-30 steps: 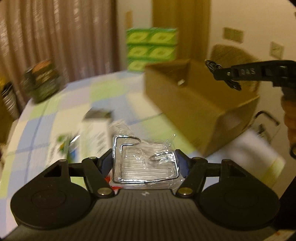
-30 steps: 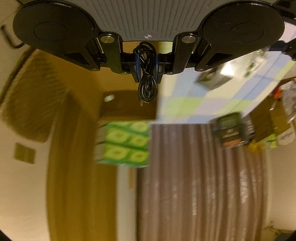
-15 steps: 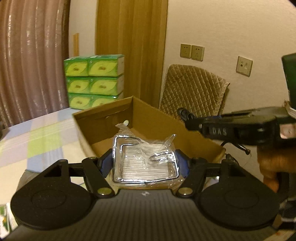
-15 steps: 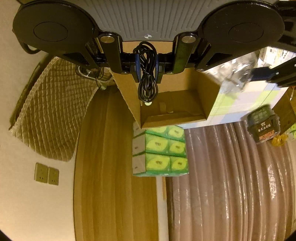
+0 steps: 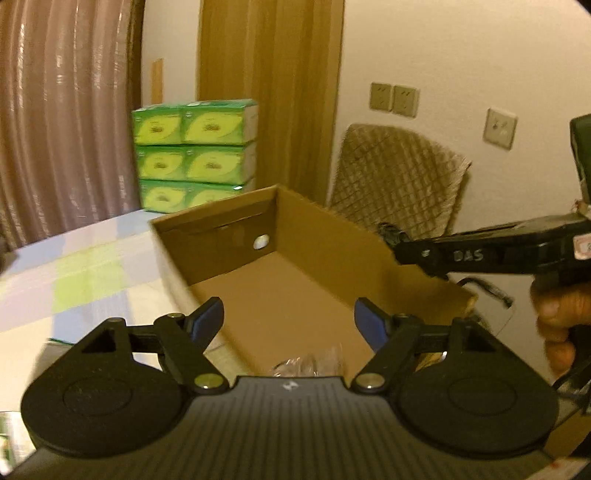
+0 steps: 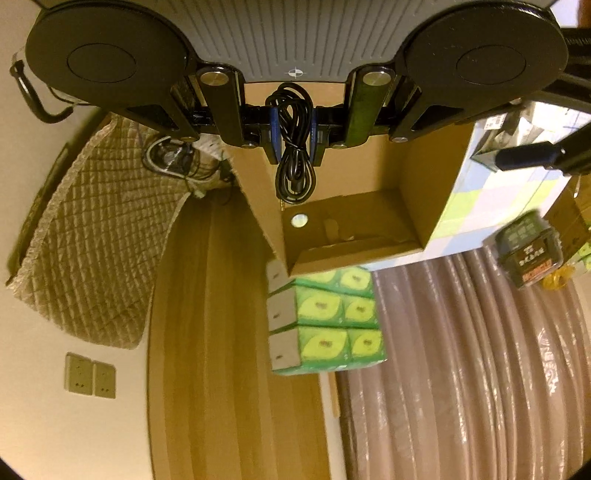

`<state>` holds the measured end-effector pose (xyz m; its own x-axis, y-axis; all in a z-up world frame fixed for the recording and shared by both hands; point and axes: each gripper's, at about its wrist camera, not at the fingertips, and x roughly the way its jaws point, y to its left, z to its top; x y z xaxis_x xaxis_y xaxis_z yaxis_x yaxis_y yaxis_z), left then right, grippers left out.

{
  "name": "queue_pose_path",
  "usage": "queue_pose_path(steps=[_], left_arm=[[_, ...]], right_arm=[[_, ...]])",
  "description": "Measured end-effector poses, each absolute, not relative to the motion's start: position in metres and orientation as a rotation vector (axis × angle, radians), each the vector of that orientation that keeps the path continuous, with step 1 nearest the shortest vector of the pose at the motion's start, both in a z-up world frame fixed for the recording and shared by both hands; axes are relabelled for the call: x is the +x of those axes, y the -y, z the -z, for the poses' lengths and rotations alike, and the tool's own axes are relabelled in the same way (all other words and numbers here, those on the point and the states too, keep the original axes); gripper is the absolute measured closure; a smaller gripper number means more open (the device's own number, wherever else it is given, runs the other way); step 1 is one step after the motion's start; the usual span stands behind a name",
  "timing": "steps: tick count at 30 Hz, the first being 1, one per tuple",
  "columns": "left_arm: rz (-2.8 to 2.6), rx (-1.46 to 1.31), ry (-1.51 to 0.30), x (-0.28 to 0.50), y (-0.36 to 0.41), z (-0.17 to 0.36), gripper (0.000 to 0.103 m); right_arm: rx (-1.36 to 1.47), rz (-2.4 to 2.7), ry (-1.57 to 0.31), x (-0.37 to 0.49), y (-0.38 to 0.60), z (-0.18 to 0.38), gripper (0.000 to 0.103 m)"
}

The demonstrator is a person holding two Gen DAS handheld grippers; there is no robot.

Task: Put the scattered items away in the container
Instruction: 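Carry the rack and cable into the cardboard box and open both grippers, then grasp the white night light with the right gripper while the left gripper grasps the red candy packet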

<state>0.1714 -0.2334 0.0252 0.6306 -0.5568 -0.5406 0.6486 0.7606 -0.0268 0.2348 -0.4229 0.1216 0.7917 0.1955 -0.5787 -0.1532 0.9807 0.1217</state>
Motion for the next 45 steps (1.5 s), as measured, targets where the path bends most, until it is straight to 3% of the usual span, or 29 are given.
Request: queue_pose_path(steps=[7, 8, 10, 11, 12, 20, 29, 36, 45], left_arm=[[0.628, 0.239, -0.564, 0.162, 0.204, -0.025, 0.015], [0.624, 0.230, -0.570, 0.162, 0.200, -0.024, 0.014], [0.616, 0.212, -0.579, 0.162, 0.193, -0.021, 0.007], [0.615, 0.206, -0.579, 0.161, 0.189, -0.020, 0.006], [0.619, 0.199, -0.578, 0.161, 0.184, -0.019, 0.004], [0.536, 0.185, -0.560, 0.156, 0.128, -0.028, 0.001], [0.316, 0.155, -0.602, 0.134, 0.009, -0.034, 0.001], [0.254, 0.233, -0.685, 0.115, -0.036, -0.004, 0.001], [0.419, 0.246, -0.743, 0.112, -0.039, 0.015, 0.001]], right_arm=[[0.056, -0.235, -0.679, 0.236, 0.412, -0.117, 0.090], [0.041, -0.245, -0.690, 0.236, 0.408, -0.116, 0.087], [0.020, -0.254, -0.675, 0.234, 0.401, -0.117, 0.050], [0.023, -0.255, -0.656, 0.231, 0.399, -0.119, 0.019], [0.031, -0.247, -0.629, 0.228, 0.397, -0.122, 0.016], [0.070, -0.288, -0.581, 0.224, 0.377, -0.134, 0.016], [0.109, -0.517, -0.532, 0.189, 0.298, -0.154, 0.016], [-0.130, -0.716, -0.553, 0.153, 0.223, -0.119, 0.016], [-0.434, -0.877, -0.607, 0.132, 0.185, -0.058, 0.016]])
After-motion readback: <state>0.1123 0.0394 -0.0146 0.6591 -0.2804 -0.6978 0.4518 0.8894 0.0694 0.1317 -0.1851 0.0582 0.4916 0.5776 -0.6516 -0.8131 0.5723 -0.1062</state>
